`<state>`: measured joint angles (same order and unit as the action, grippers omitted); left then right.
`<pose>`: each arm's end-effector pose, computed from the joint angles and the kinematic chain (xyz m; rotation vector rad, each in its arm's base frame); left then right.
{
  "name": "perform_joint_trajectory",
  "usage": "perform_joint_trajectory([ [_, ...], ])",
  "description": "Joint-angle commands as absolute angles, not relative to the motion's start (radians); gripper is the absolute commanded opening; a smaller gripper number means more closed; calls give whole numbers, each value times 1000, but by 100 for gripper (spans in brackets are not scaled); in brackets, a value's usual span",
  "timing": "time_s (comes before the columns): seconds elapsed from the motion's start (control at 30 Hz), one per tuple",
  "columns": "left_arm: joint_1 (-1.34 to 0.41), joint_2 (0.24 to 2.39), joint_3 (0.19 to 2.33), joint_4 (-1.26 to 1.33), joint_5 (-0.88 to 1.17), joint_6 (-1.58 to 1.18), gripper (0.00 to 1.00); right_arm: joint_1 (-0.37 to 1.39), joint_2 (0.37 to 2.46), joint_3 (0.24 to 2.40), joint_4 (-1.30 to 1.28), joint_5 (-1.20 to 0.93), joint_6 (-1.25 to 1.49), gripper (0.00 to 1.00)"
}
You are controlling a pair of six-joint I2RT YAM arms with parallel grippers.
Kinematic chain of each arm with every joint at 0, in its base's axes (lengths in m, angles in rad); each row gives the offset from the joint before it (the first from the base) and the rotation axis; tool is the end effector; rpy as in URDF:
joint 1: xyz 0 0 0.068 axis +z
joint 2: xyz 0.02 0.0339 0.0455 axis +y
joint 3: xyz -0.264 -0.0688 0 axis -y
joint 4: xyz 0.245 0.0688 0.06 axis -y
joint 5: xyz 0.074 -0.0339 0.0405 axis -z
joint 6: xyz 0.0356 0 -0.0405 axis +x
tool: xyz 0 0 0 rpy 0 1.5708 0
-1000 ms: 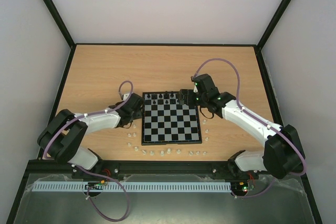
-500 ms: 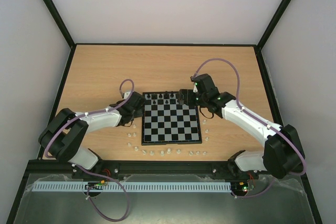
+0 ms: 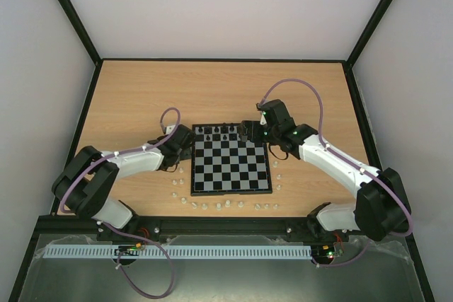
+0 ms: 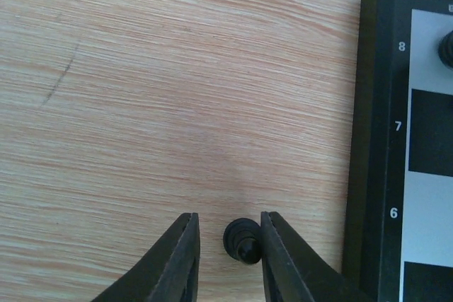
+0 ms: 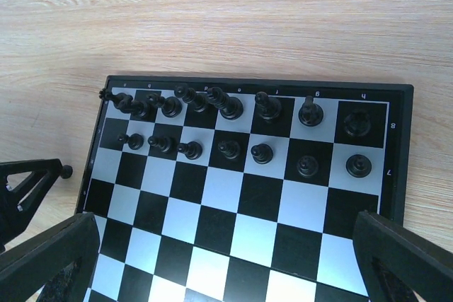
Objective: Set up the chess pieces on the board
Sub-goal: Pick up the chess piece at the center of the board.
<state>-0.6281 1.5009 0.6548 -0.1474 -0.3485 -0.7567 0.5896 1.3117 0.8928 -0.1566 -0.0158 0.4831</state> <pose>0.2236 -0.1474 0.1432 -0.2886 2.4657 -0.1340 0.2428 0.1631 0.2642 -0.1274 2.2122 0.6302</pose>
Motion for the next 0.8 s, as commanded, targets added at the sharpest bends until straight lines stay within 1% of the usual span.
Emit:
perform_joint_trajectory([
  [0.0,-632,1476,643,-174,-358,-765,25,597,1323,885,-154,-25,489,99],
  [0.1,-630,1477,637,-166,-355,-765,20,597,1325,884,-153,-22,489,99],
  [0.3,-631,1486,638,-160,-348,-759,8,598,1333,885,-154,-18,490,99],
  [0.4,-631,1481,651,-166,-350,-754,4,598,1331,885,-153,-15,488,98],
  [0.77,-632,1506,831,-237,-328,-693,3,600,1330,887,-157,-3,488,99],
])
